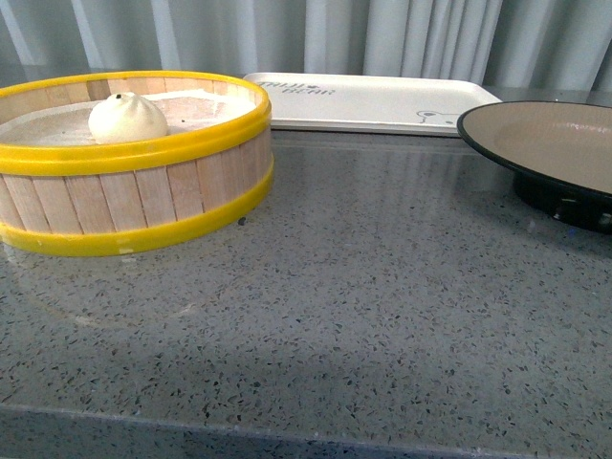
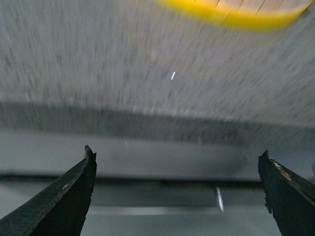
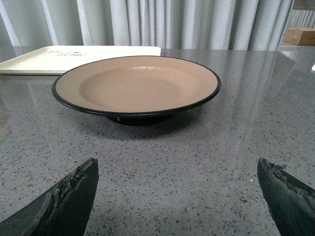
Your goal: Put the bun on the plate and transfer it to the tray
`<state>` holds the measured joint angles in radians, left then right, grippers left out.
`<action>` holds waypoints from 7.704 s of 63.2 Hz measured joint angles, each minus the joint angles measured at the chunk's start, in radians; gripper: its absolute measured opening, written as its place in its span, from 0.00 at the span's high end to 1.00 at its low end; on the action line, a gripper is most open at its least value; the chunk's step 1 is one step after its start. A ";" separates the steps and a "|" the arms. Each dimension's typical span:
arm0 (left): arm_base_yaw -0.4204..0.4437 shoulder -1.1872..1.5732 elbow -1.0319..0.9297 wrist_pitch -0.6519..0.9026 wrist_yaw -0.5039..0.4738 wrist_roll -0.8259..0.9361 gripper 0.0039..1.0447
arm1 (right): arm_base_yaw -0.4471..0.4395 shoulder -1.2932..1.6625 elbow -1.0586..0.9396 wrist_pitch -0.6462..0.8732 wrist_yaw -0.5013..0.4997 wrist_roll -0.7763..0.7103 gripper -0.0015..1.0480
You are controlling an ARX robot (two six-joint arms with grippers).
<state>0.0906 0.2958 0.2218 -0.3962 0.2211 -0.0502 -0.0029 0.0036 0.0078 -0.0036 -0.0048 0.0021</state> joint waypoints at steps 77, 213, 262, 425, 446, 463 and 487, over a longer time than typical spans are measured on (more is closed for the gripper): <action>-0.357 1.295 1.043 0.254 -0.327 0.035 0.06 | 0.001 0.000 0.000 0.000 0.004 0.000 0.08; -0.349 1.285 1.051 0.115 -0.289 0.135 0.97 | 0.001 0.000 0.000 0.000 0.004 0.000 0.08; -0.731 1.501 1.491 0.064 -0.336 0.114 0.97 | 0.001 0.000 0.000 0.000 0.004 0.000 0.08; -0.455 0.829 0.899 0.260 -0.214 0.117 0.06 | 0.001 0.000 0.000 0.000 0.003 0.000 0.08; -0.093 0.300 0.203 0.591 -0.235 0.055 0.56 | 0.001 0.000 0.000 0.000 0.002 0.000 0.08; -0.093 0.199 0.019 0.640 -0.223 0.048 0.96 | 0.001 0.000 0.000 0.000 0.002 0.000 0.08; -0.092 0.036 -0.128 0.635 -0.221 0.048 0.96 | 0.001 0.000 0.000 0.000 0.004 0.000 0.08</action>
<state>-0.0017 0.3317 0.0940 0.2390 -0.0002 -0.0021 -0.0017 0.0036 0.0078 -0.0036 -0.0006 0.0025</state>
